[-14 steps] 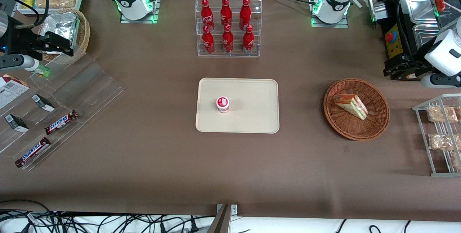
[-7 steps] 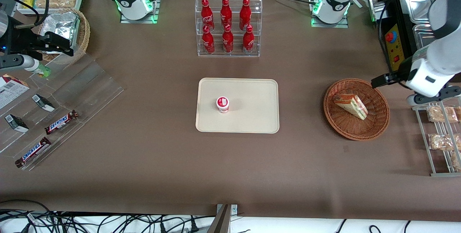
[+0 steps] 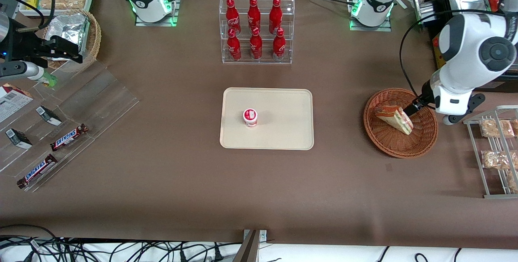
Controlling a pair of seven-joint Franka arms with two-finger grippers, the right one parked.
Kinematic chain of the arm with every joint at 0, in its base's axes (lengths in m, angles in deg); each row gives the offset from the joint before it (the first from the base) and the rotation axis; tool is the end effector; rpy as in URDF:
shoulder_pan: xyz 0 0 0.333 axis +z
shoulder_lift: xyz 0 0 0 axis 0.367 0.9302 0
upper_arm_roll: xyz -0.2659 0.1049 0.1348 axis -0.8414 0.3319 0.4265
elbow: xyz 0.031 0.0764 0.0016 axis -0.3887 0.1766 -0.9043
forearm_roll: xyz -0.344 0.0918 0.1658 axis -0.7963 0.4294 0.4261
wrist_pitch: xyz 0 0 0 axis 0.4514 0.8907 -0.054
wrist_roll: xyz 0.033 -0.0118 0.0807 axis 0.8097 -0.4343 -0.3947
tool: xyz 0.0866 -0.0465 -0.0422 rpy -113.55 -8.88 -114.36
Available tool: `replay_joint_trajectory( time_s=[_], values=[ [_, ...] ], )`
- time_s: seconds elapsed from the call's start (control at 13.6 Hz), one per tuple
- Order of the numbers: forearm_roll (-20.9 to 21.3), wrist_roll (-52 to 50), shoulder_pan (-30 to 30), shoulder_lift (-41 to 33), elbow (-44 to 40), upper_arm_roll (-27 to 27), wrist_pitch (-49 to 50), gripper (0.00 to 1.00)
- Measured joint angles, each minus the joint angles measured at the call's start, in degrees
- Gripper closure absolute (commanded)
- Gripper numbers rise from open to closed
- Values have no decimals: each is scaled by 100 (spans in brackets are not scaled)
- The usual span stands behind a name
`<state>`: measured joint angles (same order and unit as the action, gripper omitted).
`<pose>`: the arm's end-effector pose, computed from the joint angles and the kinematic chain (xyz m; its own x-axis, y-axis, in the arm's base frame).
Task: Place sandwich from basket to tray
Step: 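Lower the open left gripper over the wrapped sandwich in the basket, then close the left gripper on the sandwich and lift it from the basket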
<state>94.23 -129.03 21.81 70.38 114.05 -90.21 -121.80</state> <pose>0.5569 -0.0070 0.3716 0.7581 0.6514 0.0316 0.6514 -0.7540 -0.0848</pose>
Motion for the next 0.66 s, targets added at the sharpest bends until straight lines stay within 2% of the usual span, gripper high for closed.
replay_joint_trajectory(
  time_s=[0.3, 0.66],
  values=[
    [203, -734, 79, 40, 774, 1, -1095, 0],
    [711, -1710, 111, 380, 1114, -3, -1953, 0]
  ],
)
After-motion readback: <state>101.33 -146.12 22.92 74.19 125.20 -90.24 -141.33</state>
